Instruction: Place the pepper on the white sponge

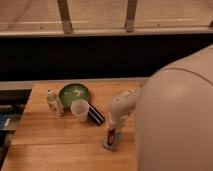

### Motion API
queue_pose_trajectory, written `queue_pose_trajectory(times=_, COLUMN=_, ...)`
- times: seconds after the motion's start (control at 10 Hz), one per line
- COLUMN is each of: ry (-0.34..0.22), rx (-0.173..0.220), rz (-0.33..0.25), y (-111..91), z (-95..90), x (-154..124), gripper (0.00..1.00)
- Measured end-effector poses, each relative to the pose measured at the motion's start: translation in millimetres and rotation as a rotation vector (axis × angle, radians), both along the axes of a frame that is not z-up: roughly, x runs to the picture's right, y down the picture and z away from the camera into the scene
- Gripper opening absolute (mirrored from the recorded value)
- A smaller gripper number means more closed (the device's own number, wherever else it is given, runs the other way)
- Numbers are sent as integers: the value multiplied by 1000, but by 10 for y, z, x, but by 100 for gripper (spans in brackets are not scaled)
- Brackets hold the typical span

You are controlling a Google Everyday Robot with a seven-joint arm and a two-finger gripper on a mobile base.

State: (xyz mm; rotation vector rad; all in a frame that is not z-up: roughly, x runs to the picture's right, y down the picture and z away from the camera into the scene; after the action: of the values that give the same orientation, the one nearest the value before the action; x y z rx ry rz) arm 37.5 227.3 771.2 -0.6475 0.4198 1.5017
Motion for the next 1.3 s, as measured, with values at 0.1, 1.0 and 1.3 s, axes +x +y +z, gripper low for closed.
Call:
queue_pose_trajectory(times=0.1, ry=1, rx=-21, rz=-3, y=102, z=93, x=-6, gripper=0)
queue_pose_trajectory(times=1.0, ry=1, rx=-69, rz=-20, y=237, z=166, x=-34, gripper=49)
queue_pose_trajectory(times=1.3, ry=-7, rx=-63, rz=-23, y=201, z=138, x=-76, gripper=77)
